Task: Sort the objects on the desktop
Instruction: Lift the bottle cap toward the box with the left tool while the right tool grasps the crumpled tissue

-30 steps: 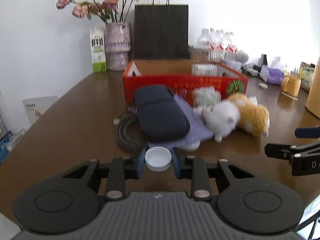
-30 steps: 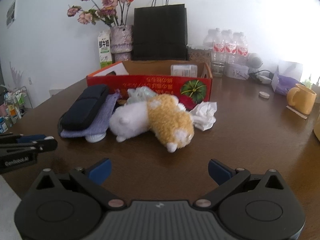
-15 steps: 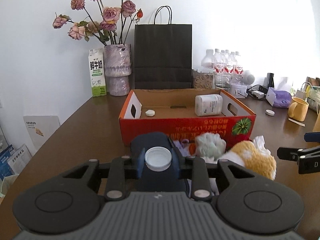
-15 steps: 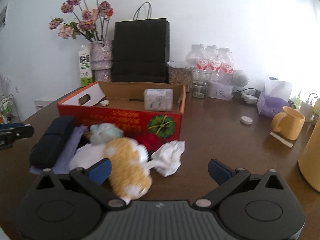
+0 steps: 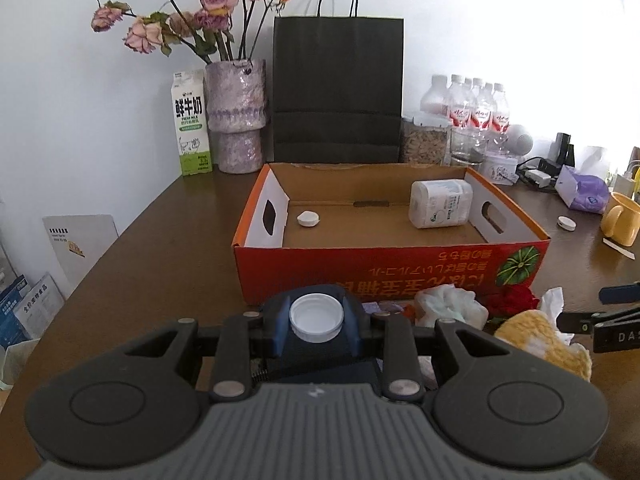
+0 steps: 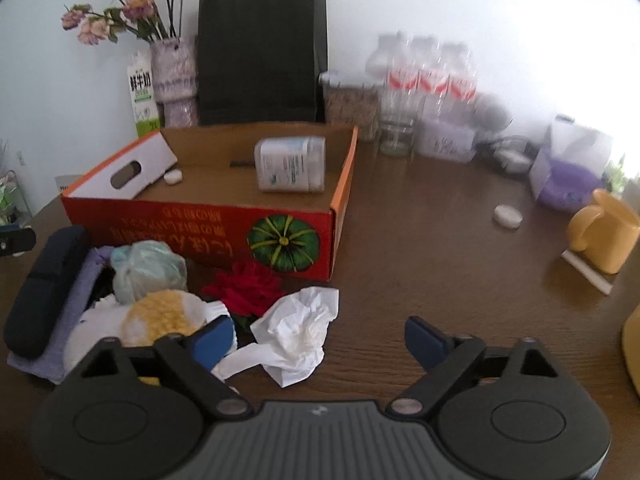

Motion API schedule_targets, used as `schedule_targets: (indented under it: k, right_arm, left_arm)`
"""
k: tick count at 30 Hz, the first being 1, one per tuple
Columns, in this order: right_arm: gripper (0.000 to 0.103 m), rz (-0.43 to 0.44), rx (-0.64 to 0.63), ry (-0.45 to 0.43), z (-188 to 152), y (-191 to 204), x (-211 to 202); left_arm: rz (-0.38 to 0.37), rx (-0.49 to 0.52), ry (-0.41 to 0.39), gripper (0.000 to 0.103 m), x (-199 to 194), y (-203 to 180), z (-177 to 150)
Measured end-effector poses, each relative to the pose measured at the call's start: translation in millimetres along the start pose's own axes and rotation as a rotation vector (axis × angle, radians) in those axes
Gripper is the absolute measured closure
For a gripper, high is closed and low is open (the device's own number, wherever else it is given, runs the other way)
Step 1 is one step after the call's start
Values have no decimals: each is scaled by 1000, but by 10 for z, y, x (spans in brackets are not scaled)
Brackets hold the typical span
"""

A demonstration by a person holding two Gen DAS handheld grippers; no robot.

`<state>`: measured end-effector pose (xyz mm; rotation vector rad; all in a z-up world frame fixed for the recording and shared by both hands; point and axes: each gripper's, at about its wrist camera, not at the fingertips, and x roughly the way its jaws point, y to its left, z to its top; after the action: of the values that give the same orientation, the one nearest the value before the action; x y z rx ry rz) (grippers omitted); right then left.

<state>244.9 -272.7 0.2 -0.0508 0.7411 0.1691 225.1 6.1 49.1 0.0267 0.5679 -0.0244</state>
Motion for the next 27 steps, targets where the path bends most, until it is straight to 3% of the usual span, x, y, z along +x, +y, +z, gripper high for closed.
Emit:
schedule_targets:
  k: [12,14,22,27]
  right_arm:
    - [44,52,-16,92,22,5,252]
    - [56,67,-9,93,15,3,256]
    - [87,104,14,88,0,9,219]
    - [90,106,18,40,85,-7,76]
  left_arm:
    - [-2,-11,46,74,161,66,51]
    - [-5,-11,50,74,163,71,48]
    - [-14,-16,45,74,96,80,52]
    - [-25,-12,25,74,34,83,130]
